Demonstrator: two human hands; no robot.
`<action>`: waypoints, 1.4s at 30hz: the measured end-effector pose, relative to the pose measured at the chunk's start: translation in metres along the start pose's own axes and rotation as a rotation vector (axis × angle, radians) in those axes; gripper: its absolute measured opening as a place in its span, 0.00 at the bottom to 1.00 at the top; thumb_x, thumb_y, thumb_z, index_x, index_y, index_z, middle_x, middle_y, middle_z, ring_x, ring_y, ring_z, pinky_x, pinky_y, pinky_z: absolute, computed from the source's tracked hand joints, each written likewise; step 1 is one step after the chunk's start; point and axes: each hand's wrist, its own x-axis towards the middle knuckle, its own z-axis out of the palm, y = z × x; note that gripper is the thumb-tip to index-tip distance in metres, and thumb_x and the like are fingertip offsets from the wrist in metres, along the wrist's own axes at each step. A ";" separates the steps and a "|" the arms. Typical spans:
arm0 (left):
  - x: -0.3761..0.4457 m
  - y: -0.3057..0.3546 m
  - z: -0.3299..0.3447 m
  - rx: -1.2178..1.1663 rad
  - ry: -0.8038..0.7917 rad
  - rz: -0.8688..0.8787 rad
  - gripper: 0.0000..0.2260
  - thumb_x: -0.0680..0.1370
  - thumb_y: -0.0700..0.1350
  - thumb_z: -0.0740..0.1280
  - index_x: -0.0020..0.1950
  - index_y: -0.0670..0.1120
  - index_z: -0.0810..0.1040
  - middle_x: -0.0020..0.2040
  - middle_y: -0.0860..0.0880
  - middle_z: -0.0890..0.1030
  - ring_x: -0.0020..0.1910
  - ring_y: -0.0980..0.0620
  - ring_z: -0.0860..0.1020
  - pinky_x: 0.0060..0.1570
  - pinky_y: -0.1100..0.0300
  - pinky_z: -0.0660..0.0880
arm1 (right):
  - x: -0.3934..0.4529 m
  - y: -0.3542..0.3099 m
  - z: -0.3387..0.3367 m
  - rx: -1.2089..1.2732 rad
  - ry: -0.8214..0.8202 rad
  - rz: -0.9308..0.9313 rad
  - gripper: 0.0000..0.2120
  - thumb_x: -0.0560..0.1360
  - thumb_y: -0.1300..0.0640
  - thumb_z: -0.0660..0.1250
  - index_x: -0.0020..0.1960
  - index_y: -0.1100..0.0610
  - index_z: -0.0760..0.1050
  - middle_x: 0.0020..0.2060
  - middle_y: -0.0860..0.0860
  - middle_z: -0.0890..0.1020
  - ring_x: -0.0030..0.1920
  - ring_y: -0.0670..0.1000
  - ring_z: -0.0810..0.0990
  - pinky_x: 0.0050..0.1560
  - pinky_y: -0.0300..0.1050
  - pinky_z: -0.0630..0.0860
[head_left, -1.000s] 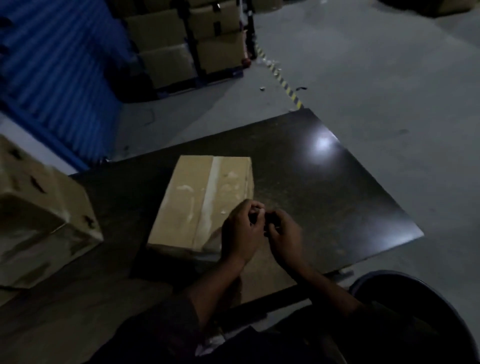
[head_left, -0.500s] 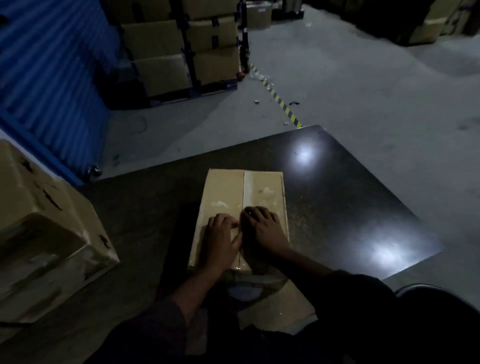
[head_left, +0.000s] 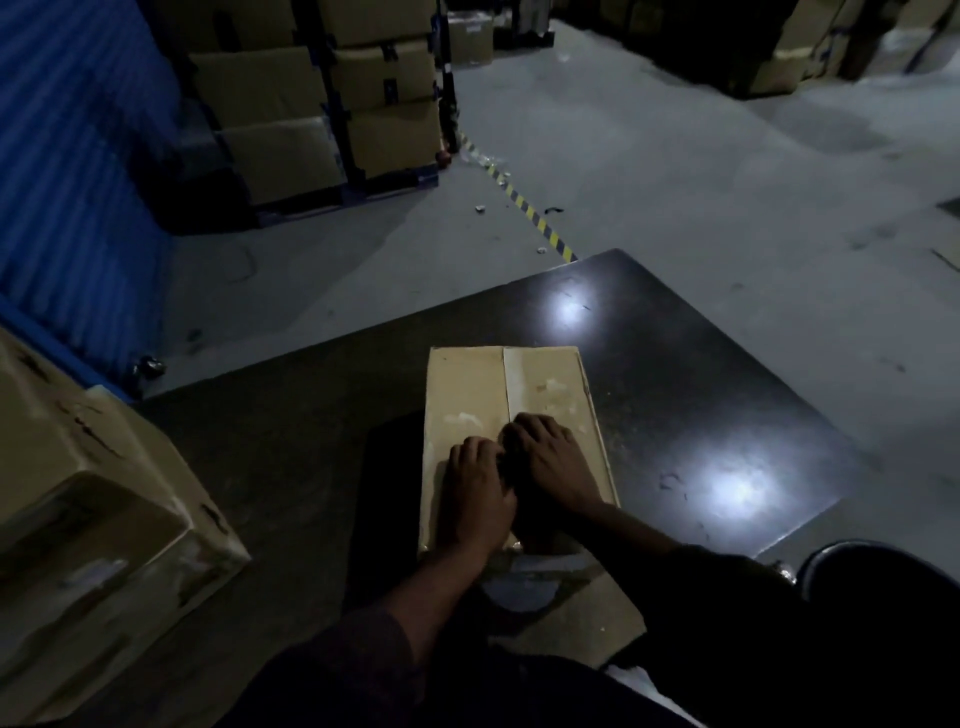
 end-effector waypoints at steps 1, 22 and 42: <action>0.002 0.000 -0.001 -0.013 -0.004 0.005 0.10 0.72 0.43 0.68 0.52 0.46 0.75 0.53 0.46 0.76 0.53 0.43 0.73 0.52 0.50 0.69 | 0.007 0.002 -0.001 0.002 -0.029 0.008 0.32 0.72 0.43 0.44 0.67 0.58 0.72 0.66 0.55 0.72 0.66 0.58 0.69 0.62 0.53 0.67; 0.051 0.003 0.009 -0.440 0.051 -0.453 0.42 0.66 0.46 0.81 0.76 0.45 0.65 0.71 0.42 0.68 0.70 0.41 0.66 0.68 0.45 0.67 | -0.021 0.113 -0.010 0.276 0.192 0.413 0.23 0.78 0.51 0.65 0.71 0.51 0.68 0.62 0.55 0.75 0.56 0.55 0.77 0.53 0.49 0.76; 0.173 0.168 0.122 -0.794 -0.140 -0.488 0.52 0.68 0.41 0.80 0.80 0.45 0.47 0.74 0.45 0.68 0.70 0.48 0.70 0.71 0.48 0.68 | 0.051 0.316 -0.041 0.536 0.518 0.592 0.34 0.73 0.40 0.59 0.74 0.56 0.63 0.67 0.57 0.71 0.67 0.58 0.67 0.62 0.44 0.61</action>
